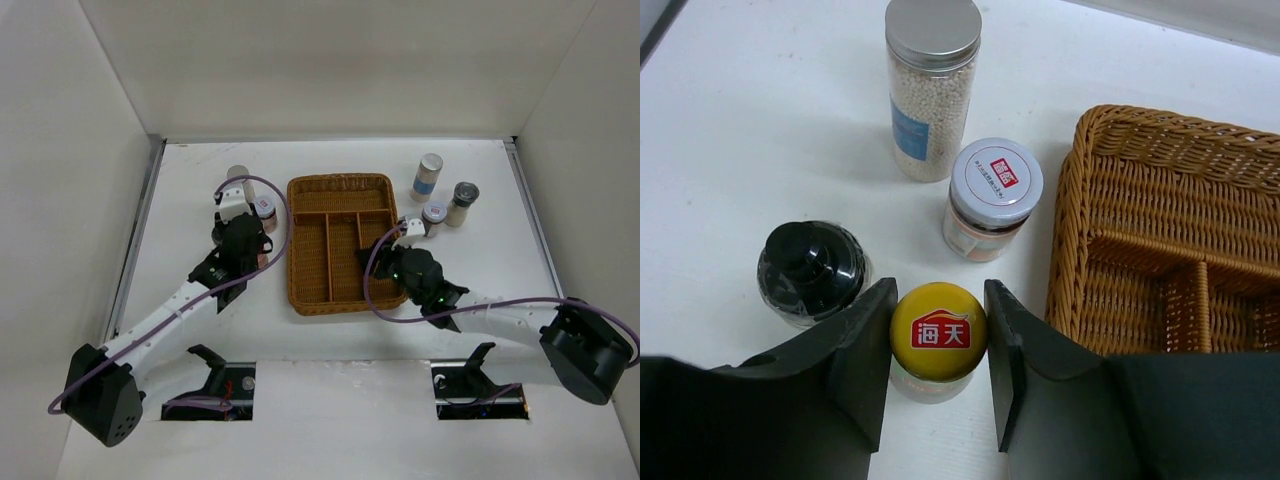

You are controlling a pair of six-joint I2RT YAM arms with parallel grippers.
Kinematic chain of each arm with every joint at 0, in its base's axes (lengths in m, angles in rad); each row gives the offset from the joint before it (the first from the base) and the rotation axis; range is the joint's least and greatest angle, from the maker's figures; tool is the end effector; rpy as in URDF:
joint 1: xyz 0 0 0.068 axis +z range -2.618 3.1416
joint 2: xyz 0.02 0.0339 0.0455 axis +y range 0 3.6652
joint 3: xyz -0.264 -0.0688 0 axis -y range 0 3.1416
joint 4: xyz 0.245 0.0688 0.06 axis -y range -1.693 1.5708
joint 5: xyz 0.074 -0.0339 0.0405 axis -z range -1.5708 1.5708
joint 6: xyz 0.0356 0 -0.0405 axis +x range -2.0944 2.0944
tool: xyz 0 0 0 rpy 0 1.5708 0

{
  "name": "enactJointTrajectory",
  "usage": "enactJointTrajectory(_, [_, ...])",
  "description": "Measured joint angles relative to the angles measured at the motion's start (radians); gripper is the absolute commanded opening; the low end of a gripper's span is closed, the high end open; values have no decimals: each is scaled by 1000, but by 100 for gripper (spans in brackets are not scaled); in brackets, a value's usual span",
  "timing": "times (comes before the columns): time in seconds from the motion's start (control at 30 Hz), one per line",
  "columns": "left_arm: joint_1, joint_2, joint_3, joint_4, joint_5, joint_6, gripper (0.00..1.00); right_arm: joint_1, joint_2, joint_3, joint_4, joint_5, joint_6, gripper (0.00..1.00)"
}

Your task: Organize the condiment bottles

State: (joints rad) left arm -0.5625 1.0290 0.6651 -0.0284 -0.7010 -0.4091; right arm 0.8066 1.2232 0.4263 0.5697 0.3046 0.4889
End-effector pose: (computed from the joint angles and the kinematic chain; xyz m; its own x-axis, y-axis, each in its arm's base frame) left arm 0.2049 -0.1020 0.2699 -0.2583 -0.1965 -0.9459 -0.2173 0.9658 -0.1413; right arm 0.1803 0.1727 0.2041 -0.3661 0.2655 -0.8919 -0.3563 0.8454 0.3979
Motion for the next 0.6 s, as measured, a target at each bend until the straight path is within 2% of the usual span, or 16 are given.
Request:
enactJointTrajectory(0.17, [2,-8,-10,11,2,8,13,0,-12,-2,0,0,-1,56])
enactJointTrajectory(0.4, [-48,-87,13,-126,1,18,11,0,-28,-7,8,0,-1,58])
enactJointTrajectory(0.5, [-93,-90,84,-174,-3,39,11,0,-28,-11,7,0,2,62])
enactJointTrajectory(0.6, [-132,-75,177,-177,0,54,10,0,-28,-14,9,0,2,62])
